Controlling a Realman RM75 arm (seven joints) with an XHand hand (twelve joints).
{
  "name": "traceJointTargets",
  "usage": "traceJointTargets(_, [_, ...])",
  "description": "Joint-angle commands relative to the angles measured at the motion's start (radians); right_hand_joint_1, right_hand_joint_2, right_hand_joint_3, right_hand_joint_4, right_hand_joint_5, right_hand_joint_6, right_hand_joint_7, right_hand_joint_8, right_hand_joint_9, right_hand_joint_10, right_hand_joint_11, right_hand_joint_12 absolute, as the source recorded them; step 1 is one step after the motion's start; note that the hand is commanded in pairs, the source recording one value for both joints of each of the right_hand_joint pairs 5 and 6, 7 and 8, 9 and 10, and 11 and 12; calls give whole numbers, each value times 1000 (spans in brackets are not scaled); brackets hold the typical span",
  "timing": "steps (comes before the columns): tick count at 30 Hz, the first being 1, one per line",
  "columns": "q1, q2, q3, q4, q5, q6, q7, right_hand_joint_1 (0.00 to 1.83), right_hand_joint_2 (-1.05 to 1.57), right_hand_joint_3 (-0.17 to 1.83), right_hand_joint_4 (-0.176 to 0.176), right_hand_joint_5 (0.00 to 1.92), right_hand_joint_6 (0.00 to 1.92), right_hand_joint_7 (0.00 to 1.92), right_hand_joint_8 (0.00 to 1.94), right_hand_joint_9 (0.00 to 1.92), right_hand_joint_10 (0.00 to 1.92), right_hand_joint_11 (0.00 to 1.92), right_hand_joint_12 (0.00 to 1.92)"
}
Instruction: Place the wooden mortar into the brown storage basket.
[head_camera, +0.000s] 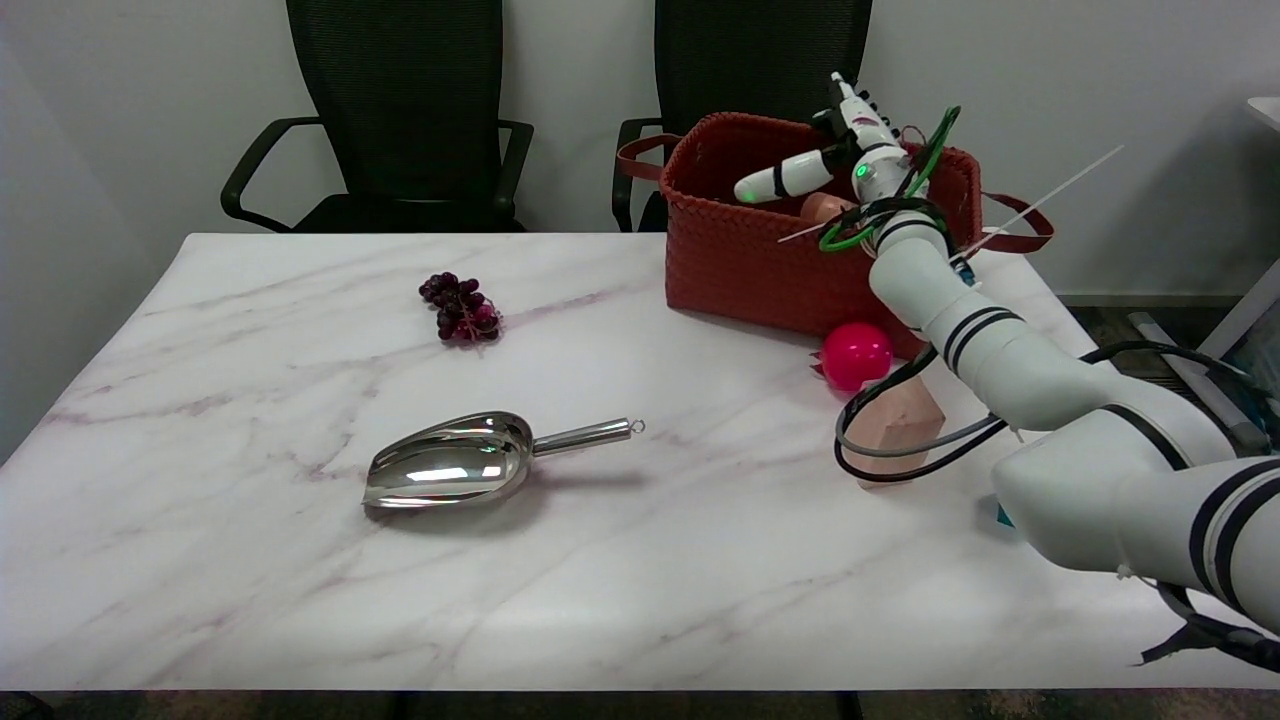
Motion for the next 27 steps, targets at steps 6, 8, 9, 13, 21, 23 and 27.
traceJointTargets(6, [-85,52,41,196,67,56,-29,975,-22,86,0,0,0,30,30,27,27,0,0])
traceJointTargets(8, [-136,74,54,286,67,86,-34,952,31,-11,0,0,0,26,26,34,34,0,0])
traceJointTargets(9, [-177,89,69,358,67,110,-55,947,57,-11,0,0,0,22,22,40,40,0,0])
traceJointTargets(13, [-368,147,146,658,88,192,-177,1026,169,131,0,0,0,22,22,73,73,0,0])
traceJointTargets(21, [-768,165,242,1116,112,485,-484,1098,195,295,0,71,71,32,32,105,105,0,0])
traceJointTargets(23, [-843,155,239,1175,91,559,-503,1108,201,316,0,82,82,36,36,113,113,0,0])
traceJointTargets(27, [-958,129,194,1231,-39,718,-505,1118,222,356,0,93,93,55,55,137,137,78,78])
